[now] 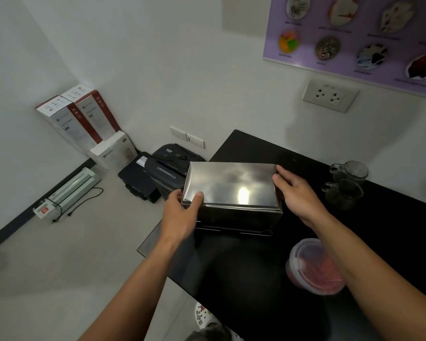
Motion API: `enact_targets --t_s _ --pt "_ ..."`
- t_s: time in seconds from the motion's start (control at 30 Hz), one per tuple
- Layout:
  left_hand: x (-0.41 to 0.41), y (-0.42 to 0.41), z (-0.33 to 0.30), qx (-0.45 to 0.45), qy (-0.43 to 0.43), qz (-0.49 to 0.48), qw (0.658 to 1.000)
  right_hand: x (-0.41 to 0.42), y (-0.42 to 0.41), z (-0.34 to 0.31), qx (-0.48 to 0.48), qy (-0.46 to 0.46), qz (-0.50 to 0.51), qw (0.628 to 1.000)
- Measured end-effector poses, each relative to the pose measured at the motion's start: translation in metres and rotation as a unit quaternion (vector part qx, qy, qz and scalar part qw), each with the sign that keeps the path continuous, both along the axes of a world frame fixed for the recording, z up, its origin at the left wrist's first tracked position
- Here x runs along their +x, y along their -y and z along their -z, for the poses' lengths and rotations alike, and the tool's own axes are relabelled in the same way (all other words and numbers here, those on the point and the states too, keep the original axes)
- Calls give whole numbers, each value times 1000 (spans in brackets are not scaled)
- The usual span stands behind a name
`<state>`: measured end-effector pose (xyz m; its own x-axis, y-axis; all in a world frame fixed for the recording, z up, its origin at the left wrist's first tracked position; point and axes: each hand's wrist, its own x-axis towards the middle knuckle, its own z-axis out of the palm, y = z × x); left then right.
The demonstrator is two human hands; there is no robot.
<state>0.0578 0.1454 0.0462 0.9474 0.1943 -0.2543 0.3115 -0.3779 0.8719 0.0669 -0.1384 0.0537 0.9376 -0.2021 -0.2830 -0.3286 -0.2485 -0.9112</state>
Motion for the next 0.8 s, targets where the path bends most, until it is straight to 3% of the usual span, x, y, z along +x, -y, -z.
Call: enact_targets --t_s 0.07,0.2,0.27,0.47,0.57,0.8 --pt "-8 8 6 -18 -6 -24 1000 -2 -1 -2 6 1 -9 1000" --pt "-30 36 -2 37 27 -70 997 -4 4 3 10 -9 -31 999" --pt "-42 53 -5 7 48 -92 995 -4 4 3 7 -7 -39 999" --pt "-56 114 -7 -148 -86 -109 979 -10 4 1 16 -7 -69 997" --pt "-48 137 -5 -208 -108 -130 963 -12 7 4 46 -16 -78 996" --pt "-42 163 -13 -219 -120 -157 955 -11 13 4 67 -20 -99 993"
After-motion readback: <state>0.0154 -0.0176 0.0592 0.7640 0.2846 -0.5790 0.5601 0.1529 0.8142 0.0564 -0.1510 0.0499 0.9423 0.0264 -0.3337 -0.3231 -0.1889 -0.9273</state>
